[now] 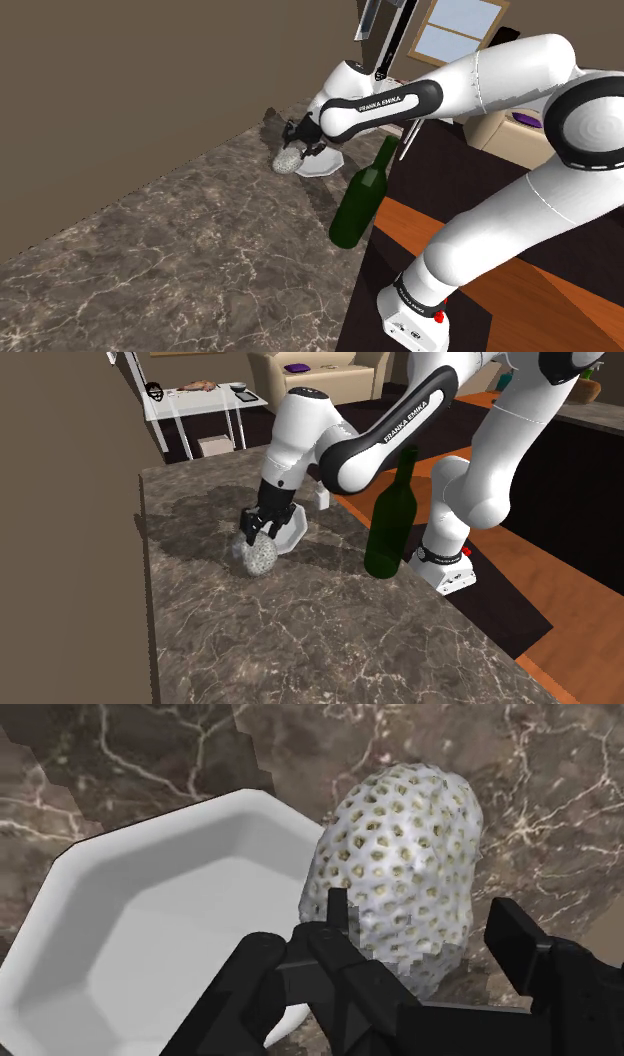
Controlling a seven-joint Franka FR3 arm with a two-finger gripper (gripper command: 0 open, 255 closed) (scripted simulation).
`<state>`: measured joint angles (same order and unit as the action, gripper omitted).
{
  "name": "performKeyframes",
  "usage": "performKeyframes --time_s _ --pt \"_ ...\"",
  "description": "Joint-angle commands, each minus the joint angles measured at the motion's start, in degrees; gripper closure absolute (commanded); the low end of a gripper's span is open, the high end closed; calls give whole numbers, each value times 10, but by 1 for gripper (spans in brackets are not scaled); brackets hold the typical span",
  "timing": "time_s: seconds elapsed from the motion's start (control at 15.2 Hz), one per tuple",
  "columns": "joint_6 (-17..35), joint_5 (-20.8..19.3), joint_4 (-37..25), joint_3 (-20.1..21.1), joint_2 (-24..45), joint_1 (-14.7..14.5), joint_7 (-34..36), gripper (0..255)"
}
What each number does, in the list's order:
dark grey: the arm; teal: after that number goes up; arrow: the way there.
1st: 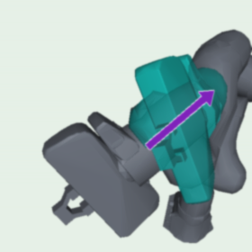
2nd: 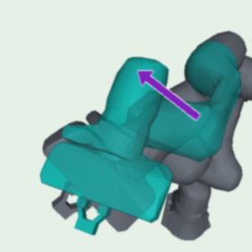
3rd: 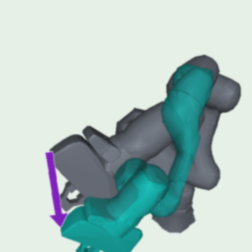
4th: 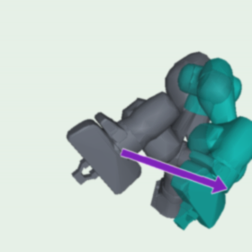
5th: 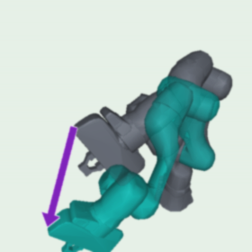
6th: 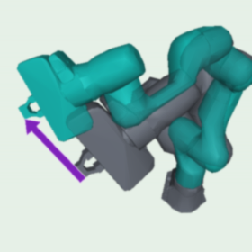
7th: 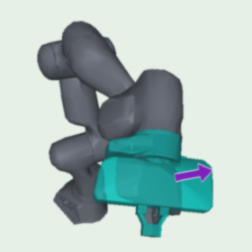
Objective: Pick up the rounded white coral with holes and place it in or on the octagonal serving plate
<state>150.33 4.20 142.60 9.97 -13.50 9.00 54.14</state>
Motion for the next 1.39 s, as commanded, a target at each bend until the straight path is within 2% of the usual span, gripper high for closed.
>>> performKeyframes --time_s 0.0,0.4,0.46,0.53,0.66,1.12,1.32 --pt "-4 -1 -1 6 10 -4 5 255" --pt "-55 2 -26 2 -17 -6 3 255" --pt "-44 1 -21 2 -13 -5 3 255" --pt "-44 1 -21 2 -13 -5 3 0" --pt "-52 -96 -36 82 -2 31 196 0" --pt "0 -131 -33 92 50 47 221 0" --pt "4 -134 -33 93 55 48 223 0"
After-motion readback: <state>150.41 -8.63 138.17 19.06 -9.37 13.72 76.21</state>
